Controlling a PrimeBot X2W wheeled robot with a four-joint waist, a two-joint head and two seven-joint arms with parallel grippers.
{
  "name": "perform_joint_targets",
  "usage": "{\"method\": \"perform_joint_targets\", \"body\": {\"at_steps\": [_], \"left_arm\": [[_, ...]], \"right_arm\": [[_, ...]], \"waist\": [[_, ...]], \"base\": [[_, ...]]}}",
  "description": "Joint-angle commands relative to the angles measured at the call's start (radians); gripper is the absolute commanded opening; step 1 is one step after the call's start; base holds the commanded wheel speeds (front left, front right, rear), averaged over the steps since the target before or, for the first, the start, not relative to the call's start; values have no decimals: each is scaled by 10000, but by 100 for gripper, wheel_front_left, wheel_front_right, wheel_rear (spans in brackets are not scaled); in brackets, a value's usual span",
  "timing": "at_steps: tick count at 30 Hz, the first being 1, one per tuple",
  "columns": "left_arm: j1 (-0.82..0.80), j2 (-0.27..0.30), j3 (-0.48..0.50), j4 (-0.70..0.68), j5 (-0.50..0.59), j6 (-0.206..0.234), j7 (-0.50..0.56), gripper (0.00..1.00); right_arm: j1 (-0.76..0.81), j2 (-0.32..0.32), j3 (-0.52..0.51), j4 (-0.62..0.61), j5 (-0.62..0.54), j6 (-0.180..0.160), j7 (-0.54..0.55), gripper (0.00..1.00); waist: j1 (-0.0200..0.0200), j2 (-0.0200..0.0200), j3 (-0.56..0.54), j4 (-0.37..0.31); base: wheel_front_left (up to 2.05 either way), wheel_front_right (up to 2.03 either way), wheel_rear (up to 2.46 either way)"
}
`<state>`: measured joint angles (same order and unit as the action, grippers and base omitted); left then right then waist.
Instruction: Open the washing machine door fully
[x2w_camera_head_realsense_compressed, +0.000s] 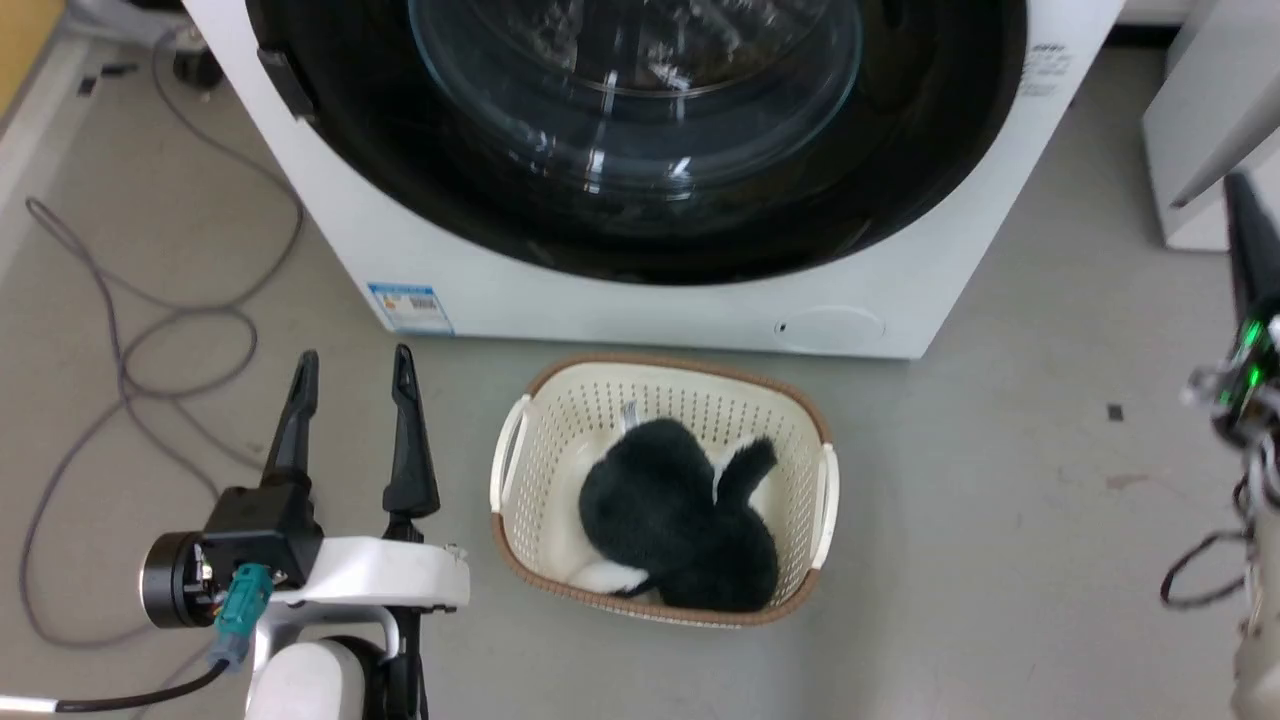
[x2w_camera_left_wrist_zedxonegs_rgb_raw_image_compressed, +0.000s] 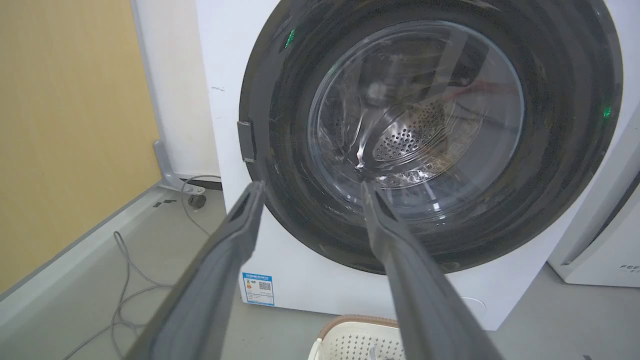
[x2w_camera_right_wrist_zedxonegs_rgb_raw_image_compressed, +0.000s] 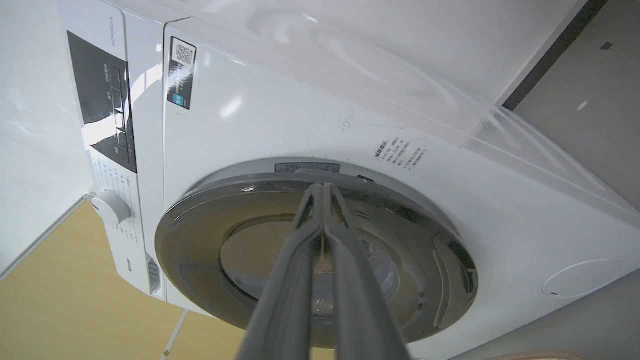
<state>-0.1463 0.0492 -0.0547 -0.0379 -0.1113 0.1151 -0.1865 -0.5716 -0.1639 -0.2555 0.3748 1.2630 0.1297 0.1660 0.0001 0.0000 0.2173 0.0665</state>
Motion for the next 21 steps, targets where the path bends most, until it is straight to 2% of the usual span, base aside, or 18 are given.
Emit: {"method": "perform_joint_targets", "body": {"at_steps": [1, 14, 21], "left_arm": [[-179, 9, -34, -69, -68, 71, -97, 100], [-815, 9, -154, -272, -288, 224, -369, 100], [-1092, 10, -228, -311, -443, 312, -515, 100]], "right_arm": [[-401, -124, -68, 180, 311, 8, 55, 0], [-3400, -965, 394, 1856, 1025, 9, 383, 0], [-4903, -1308, 878, 2731, 1541, 9, 1129, 0]], "waist": [[-1, 0, 211, 81], [-1, 0, 1415, 307], [-1, 0, 1852, 476]], "base": [[0, 0, 0], [0, 0, 0], [0, 0, 0]]}}
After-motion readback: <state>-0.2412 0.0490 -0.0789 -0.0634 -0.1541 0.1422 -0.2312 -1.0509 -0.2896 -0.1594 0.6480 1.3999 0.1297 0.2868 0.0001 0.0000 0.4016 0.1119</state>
